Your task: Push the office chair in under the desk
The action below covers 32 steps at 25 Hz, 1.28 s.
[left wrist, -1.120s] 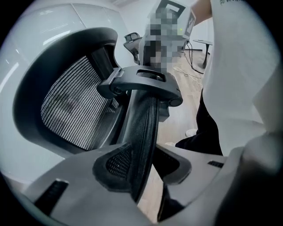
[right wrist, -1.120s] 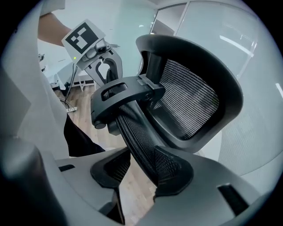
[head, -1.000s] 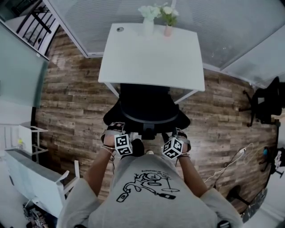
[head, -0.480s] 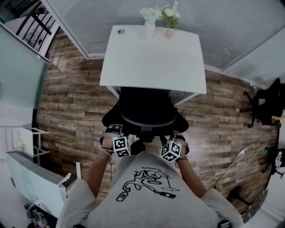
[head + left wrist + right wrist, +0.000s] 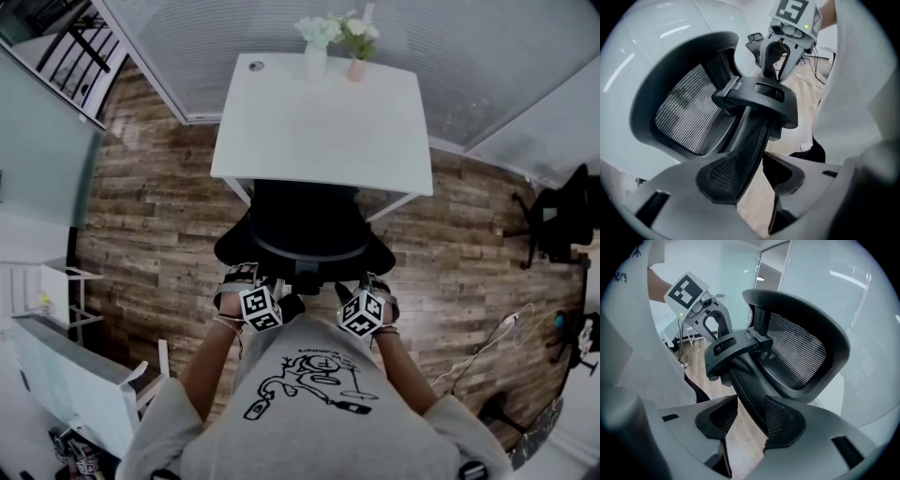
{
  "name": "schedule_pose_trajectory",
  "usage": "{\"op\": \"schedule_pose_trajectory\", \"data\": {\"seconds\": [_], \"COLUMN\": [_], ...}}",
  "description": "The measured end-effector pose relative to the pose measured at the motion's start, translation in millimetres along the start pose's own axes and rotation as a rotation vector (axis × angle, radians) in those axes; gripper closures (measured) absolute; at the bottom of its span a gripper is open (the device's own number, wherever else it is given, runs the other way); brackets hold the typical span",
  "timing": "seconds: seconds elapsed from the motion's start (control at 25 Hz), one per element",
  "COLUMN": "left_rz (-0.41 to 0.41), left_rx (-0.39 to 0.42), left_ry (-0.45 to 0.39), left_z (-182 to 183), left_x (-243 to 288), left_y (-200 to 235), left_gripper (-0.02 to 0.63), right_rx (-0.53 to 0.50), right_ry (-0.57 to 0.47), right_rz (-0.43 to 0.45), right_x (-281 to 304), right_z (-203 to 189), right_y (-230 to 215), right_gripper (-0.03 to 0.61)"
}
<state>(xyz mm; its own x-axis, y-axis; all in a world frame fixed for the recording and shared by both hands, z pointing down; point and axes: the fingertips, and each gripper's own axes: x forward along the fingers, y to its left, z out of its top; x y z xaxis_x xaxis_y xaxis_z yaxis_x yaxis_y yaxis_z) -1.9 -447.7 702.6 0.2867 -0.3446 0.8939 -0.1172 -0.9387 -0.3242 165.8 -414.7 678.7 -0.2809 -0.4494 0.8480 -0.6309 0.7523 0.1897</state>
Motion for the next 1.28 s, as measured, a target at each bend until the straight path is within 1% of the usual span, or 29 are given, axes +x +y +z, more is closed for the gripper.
{"op": "schedule_pose_trajectory", "data": {"seconds": [0.08,0.16,0.28,0.4,0.52,0.6,0.68,0.76,0.88,1.0,1.16,1.28], "left_rz": [-0.007,-0.005,0.008,-0.006,-0.009,-0.005,-0.026,-0.052,-0.053,-0.049,-0.036,-0.016], "left_rx": [-0.079,-0.161,-0.301,-0.454,-0.605,-0.709,-0.813,-0.891,-0.933,-0.939,-0.877,-0.838], "left_ry": [-0.047,-0.098,-0.198,-0.342,-0.495,-0.587,-0.681,-0.765,-0.866,-0.94,-0.943,-0.951], "left_z": [11.6,24.0,45.1,71.5,94.9,105.6,115.9,126.4,138.9,150.6,159.6,164.3], "left_x": [-11.4,-23.5,-41.9,-66.9,-98.6,-121.6,-142.4,-162.9,-191.5,-214.7,-228.4,-233.1], "left_y": [-1.9,-3.6,-1.5,7.4,26.0,42.2,54.1,63.7,76.0,83.8,82.4,83.0], "left_gripper": [0.45,0.46,0.503,0.531,0.551,0.569,0.597,0.603,0.607,0.609,0.609,0.609], "right_rx": [0.062,0.147,0.269,0.356,0.43,0.466,0.491,0.513,0.534,0.544,0.523,0.522], "right_ry": [-0.041,-0.094,-0.18,-0.276,-0.378,-0.451,-0.52,-0.577,-0.649,-0.693,-0.736,-0.742], "right_rz": [0.01,0.02,0.027,0.033,0.043,0.046,0.052,0.063,0.076,0.085,0.053,0.046], "right_x": [-11.6,-23.1,-40.7,-61.4,-84.3,-101.2,-118.8,-136.4,-158.7,-177.1,-193.6,-196.7], "right_z": [6.5,12.9,23.5,42.5,67.9,87.2,105.4,122.9,144.9,159.5,171.1,173.1], "right_y": [-1.7,-2.5,-5.6,-12.0,-19.9,-25.3,-29.2,-31.3,-30.8,-28.3,-27.3,-29.6], "right_gripper": [0.398,0.407,0.431,0.46,0.476,0.485,0.5,0.511,0.523,0.532,0.545,0.545]}}
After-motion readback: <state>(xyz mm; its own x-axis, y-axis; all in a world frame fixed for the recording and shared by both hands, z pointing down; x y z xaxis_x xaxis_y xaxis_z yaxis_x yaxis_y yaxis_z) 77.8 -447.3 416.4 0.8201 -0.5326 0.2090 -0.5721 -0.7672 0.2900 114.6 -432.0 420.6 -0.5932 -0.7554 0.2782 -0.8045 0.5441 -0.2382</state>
